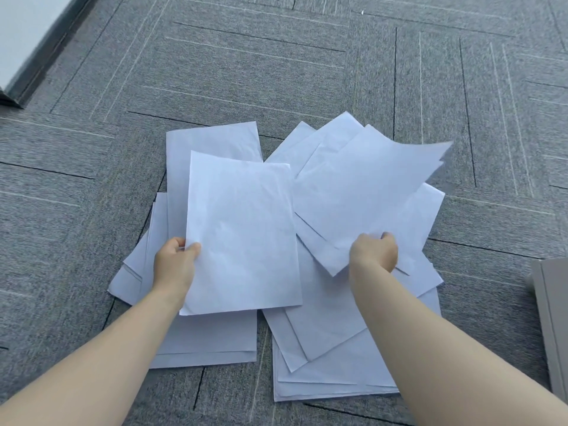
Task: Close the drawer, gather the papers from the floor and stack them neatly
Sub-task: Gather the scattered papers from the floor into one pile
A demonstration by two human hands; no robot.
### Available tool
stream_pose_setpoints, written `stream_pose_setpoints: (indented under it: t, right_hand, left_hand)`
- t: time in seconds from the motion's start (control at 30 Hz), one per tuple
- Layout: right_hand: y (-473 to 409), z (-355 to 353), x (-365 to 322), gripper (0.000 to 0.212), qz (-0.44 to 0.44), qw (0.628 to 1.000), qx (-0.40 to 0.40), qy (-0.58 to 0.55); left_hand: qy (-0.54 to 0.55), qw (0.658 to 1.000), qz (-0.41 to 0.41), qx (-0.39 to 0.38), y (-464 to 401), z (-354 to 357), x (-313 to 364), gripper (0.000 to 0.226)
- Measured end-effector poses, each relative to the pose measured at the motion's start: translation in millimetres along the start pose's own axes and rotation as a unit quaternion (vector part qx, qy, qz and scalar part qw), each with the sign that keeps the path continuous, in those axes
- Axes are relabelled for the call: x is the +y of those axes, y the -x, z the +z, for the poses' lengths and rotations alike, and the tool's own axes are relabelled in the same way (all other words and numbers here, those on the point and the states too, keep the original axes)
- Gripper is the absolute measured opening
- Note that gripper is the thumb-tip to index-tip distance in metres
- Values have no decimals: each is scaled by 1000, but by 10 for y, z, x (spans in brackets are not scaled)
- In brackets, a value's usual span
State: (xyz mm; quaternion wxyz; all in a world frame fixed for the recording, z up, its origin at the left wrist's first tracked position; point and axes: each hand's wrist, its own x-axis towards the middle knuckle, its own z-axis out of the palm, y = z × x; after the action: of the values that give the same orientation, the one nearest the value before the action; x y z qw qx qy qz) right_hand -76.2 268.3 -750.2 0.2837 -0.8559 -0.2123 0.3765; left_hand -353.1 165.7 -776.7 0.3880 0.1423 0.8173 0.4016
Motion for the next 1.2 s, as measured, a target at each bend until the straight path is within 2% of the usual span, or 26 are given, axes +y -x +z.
stream_pose_setpoints:
  t: [0.1,0.33,0.43,0.5,0.6,0.67,0.77,0.9,1.03,1.1,1.13,1.2]
  right_hand:
    - [-122,-60,-70,11,-93,995,14,-11]
    - [-151,-108,-342,21,-126,978,-10,-169]
    - [-82,-134,-420,20,-125,966,-57,-220]
    - [-14,-117,-422,23,-116,958,-126,-228]
    - [121,-44,-338,23,-119,951,-234,-164]
    - [203,20,-234,23,-127,945,-282,-110]
    - [286,114,-44,24,-124,933,-332,-58]
    - [353,205,151,17,-126,923,-363,31]
    - [488,277,266,20,-135,901,-400,103]
    - [558,307,284,16,-155,894,-402,121]
    - [554,313,266,19,-178,898,-378,140]
    - [463,284,203,31,-246,902,-280,216]
  left_hand:
    - [-9,1000,0,9,-3,-53,-27,11]
    - [-38,999,5,15,16,-156,-63,20]
    - [-37,999,-8,8,29,-201,-92,19]
    - [-33,999,-16,-7,3,-231,-134,18]
    - [0,998,-38,-49,31,-222,-110,10]
    - [22,996,-50,-66,77,-191,-85,22]
    - [45,994,-57,-79,123,-191,-81,22]
    - [82,984,-103,-120,114,-229,-72,41]
    - [37,990,-54,-126,127,-181,-95,17]
    - [10,994,-34,-107,142,-151,-102,14]
    - [2,995,-28,-96,137,-152,-115,15]
    - [1,997,-23,-73,129,-198,-116,13]
